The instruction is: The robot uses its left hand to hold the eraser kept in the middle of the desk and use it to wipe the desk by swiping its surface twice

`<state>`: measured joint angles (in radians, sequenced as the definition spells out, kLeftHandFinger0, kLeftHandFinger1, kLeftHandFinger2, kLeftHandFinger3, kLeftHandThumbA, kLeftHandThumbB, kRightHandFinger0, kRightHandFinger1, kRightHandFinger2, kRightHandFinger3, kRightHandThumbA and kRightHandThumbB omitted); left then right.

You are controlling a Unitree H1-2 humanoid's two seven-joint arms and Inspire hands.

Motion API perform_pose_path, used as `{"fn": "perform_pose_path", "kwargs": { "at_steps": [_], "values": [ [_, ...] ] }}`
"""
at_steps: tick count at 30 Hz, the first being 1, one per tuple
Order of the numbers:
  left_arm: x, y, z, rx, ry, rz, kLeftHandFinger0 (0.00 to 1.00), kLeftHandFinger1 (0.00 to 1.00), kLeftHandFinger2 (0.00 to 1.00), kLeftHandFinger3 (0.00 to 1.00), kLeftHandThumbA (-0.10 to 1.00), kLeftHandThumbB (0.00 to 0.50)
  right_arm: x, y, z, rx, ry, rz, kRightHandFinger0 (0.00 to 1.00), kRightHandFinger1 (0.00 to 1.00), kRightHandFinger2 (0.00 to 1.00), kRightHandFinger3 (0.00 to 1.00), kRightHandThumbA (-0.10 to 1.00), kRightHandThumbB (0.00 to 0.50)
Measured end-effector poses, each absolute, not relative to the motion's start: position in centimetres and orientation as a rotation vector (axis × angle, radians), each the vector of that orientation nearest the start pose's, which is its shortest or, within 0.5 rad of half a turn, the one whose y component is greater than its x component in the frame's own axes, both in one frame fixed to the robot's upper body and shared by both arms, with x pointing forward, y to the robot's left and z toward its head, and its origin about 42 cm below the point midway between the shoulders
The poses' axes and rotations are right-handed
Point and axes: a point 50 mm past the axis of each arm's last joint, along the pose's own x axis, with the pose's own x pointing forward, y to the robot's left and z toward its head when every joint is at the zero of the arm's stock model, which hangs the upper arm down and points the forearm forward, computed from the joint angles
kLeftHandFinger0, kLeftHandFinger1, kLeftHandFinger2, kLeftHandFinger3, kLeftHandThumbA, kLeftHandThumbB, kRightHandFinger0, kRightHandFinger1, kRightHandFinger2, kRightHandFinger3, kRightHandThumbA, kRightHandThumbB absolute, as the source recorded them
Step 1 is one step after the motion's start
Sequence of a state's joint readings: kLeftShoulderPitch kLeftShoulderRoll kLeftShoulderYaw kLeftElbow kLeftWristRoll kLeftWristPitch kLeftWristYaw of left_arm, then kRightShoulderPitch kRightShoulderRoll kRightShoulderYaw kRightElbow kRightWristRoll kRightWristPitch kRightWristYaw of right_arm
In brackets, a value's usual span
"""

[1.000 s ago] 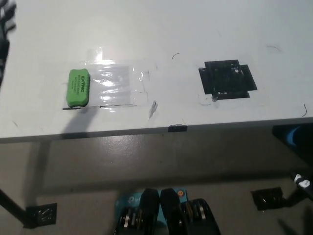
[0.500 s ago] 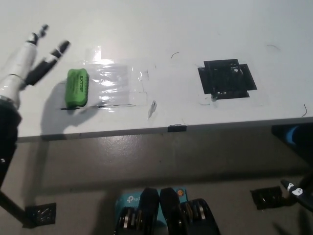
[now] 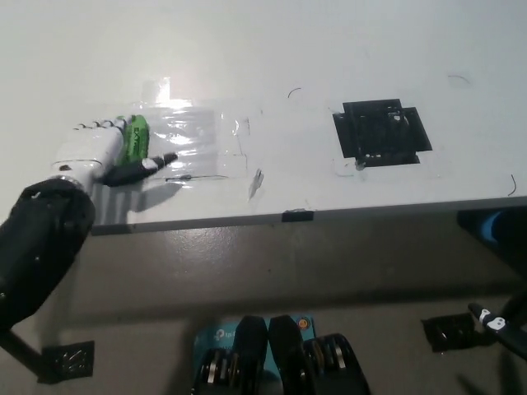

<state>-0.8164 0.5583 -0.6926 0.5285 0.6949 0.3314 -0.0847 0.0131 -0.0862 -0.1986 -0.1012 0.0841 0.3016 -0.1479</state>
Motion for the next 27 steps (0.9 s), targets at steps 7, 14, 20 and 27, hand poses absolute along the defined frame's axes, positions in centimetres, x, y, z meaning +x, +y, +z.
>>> {"fn": "perform_pose_path", "kwargs": {
  "at_steps": [7, 14, 20, 27],
  "values": [
    [51.4, 28.3, 21.6, 1.897, 0.098, -0.16, 1.0, 1.0, 1.0, 1.0, 1.0, 0.453, 27.1, -29.8, 10.6, -0.001, 0.194, -0.334, 1.0, 1.0, 1.0, 1.0, 1.0, 0.128],
    [52.0, 28.1, 20.2, 2.028, 0.073, -0.124, 1.0, 1.0, 1.0, 1.0, 1.0, 0.491, 27.3, -29.8, 11.6, -0.011, 0.158, -0.328, 1.0, 1.0, 1.0, 1.0, 1.0, 0.133],
    [51.4, 27.3, 18.4, 1.947, 0.069, -0.106, 1.0, 1.0, 1.0, 1.0, 1.0, 0.472, 27.4, -29.7, 11.7, -0.013, 0.155, -0.325, 1.0, 1.0, 1.0, 1.0, 1.0, 0.122],
    [50.0, 25.4, 16.0, 1.805, 0.05, -0.062, 1.0, 1.0, 1.0, 1.0, 1.0, 0.449, 27.4, -29.8, 11.7, -0.022, 0.153, -0.322, 1.0, 1.0, 1.0, 1.0, 1.0, 0.102]
  ]
}}
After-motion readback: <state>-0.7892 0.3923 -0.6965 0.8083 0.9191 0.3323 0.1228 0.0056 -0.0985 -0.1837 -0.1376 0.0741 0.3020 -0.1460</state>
